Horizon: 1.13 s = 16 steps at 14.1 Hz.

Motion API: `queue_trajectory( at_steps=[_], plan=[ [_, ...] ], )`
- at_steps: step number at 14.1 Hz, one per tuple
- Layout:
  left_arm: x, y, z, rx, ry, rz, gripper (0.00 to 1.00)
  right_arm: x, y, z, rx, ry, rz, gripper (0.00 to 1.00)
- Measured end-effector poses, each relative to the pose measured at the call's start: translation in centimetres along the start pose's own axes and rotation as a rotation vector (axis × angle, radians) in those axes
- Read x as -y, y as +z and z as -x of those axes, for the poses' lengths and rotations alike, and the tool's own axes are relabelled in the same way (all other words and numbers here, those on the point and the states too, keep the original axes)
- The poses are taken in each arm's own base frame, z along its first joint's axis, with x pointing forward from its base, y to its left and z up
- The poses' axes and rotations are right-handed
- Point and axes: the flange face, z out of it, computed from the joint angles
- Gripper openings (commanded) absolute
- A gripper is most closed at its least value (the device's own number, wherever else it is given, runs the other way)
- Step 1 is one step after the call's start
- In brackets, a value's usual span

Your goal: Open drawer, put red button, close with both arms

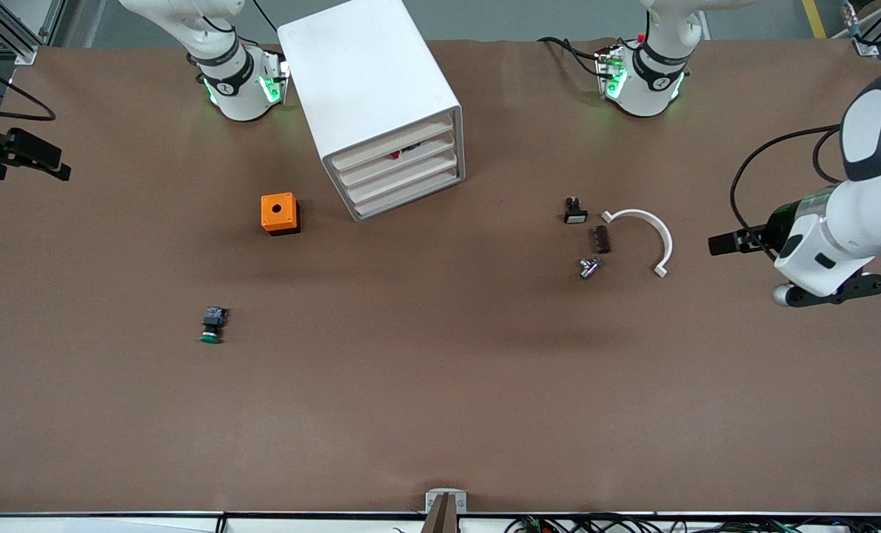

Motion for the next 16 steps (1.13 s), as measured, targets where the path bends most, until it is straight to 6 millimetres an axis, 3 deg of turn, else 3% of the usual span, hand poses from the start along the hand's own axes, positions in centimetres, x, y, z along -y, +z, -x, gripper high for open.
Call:
queue_trajectory(
  at_steps=[3,5,9,13,16],
  plan=[
    [4.0,-1.2,1.9,-0.041,0.051,0.000,1.00,-1.0,-1.0,0.9,-0.017,0.029,-0.005,1.00],
    [5.4,-1.0,2.8,-0.111,0.060,0.008,1.00,-0.9,-1.5,1.5,-0.024,0.049,-0.007,1.00],
    [5.6,-1.1,3.5,-0.209,0.062,0.016,1.00,-0.7,-2.0,2.6,-0.032,0.059,-0.008,1.00],
    [5.4,-3.1,4.1,-0.265,0.066,0.020,1.00,-0.5,-2.4,3.2,-0.043,0.056,-0.008,1.00],
    [4.5,-5.9,5.5,-0.310,0.079,0.023,1.00,-0.4,-2.9,3.5,-0.055,0.054,-0.008,1.00]
  ],
)
